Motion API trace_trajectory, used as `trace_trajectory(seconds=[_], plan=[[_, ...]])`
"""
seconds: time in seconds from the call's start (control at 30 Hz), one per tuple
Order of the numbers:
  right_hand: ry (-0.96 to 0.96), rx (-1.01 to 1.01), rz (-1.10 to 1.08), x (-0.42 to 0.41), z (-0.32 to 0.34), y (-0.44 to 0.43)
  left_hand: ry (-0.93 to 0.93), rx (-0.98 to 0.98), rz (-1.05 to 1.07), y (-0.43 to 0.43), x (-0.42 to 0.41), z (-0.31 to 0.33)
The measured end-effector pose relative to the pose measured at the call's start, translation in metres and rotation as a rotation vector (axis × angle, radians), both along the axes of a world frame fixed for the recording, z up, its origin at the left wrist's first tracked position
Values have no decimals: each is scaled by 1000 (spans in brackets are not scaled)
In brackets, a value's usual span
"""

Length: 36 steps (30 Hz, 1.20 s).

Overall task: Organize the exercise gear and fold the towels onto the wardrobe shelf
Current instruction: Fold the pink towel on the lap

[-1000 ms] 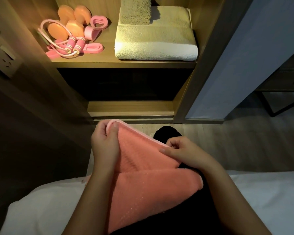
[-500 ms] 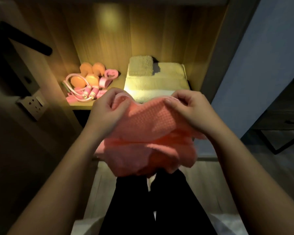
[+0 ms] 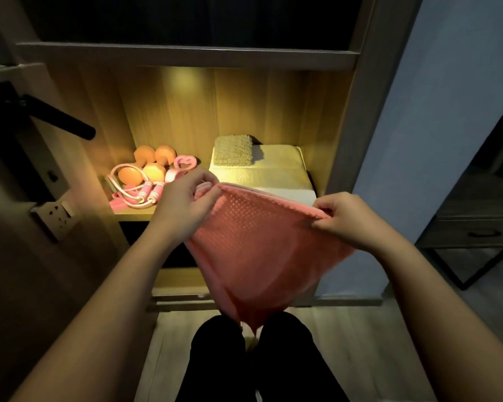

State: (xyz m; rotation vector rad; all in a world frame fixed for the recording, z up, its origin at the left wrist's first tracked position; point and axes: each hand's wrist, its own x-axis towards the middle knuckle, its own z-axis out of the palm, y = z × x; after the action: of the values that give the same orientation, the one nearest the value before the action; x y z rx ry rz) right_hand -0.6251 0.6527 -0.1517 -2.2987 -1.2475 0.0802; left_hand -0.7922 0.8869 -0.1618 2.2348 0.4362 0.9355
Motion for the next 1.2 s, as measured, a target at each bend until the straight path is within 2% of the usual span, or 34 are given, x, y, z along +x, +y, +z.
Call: trace_trajectory(seconds=[0.07, 0.13, 0.27, 0.37, 0.5, 0.6, 0.7, 0.83, 0.93, 1.07, 1.13, 1.2], plan=[[9, 39, -24, 7, -5, -4, 39, 11, 39, 10, 3, -5], [103, 95, -28, 14, -6, -5, 80, 25, 63, 21, 6, -8], [558, 247, 11, 31, -12, -7, 168, 13, -4, 43, 7, -11], [738, 331, -78, 53, -22, -7, 231, -76, -27, 59, 2, -6], [955, 444, -141, 82, -21, 0, 231, -337, -46, 83, -3, 6], [907, 461, -188, 99, -12, 13, 191, -386, -55, 93, 2, 17], [709, 487, -262, 109, 8, 33, 38, -406, 28, 96, 16, 37], [484, 635, -328, 108, 40, 47, -138, -479, 156, 97, 31, 62], [405, 676, -339, 105, 51, 42, -155, -453, 202, 95, 31, 68], [209, 621, -352, 97, 48, 33, -90, -400, 207, 92, 17, 65], [240, 568, -347, 91, 46, 27, -75, -374, 208, 91, 8, 64], [353, 493, -302, 84, 48, 19, -74, -396, 189, 89, -1, 64]])
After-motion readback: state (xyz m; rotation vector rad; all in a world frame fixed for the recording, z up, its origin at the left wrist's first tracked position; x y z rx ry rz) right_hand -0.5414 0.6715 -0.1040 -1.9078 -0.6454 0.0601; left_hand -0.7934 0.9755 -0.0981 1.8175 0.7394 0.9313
